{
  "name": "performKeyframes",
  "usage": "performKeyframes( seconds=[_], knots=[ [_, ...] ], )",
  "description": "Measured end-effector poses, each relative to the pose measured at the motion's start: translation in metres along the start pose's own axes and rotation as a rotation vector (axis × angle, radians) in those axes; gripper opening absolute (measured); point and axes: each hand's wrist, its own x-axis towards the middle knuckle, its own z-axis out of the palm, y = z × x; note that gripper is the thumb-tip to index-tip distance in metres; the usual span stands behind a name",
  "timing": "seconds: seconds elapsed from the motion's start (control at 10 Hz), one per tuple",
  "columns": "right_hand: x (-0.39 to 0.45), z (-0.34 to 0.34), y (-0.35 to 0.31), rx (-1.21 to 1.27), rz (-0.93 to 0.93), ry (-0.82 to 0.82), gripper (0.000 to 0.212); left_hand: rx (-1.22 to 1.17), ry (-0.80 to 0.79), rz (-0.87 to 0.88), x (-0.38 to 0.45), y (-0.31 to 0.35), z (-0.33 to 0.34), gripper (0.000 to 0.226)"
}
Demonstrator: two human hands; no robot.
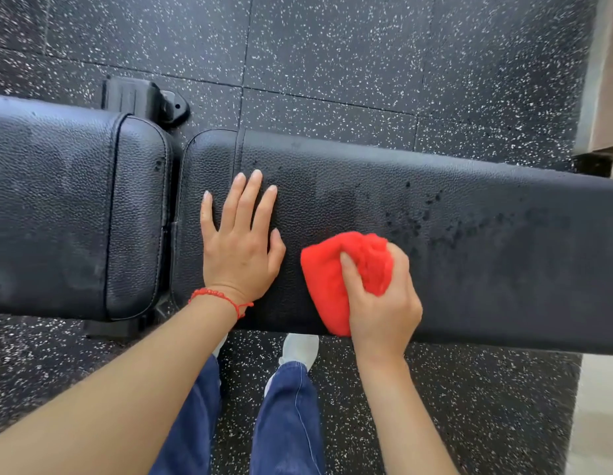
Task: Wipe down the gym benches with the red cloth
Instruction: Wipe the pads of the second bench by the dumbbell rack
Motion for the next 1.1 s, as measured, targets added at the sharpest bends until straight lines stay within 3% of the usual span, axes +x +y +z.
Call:
performKeyframes(
  seconds=[0.1,0.5,0.6,0.8,1.1],
  knots=[
    [-0.002,-0.004,0.003,0.020,0.032,-0.041,0.053,0.012,-0.001,-0.004,0.001,0.001,0.000,0.052],
    [0.071,0.021,-0.018,0.012,-0.139,0.009,0.046,0.027,0.005,-0.007,0.001,0.001,0.000,0.053],
    [0.045,0.014,-0.006,0.030,-0.082,0.066,0.043,0.019,0.013,-0.003,0.000,0.001,0.000,0.052],
    [-0.005,-0.004,0.012,0.016,0.048,0.029,0.044,0.017,0.004,0.000,0.000,0.000,0.000,0.052],
    [0.045,0.010,-0.002,0.043,-0.011,0.098,0.041,0.028,0.011,0.006,0.000,-0.001,0.003,0.052]
  ],
)
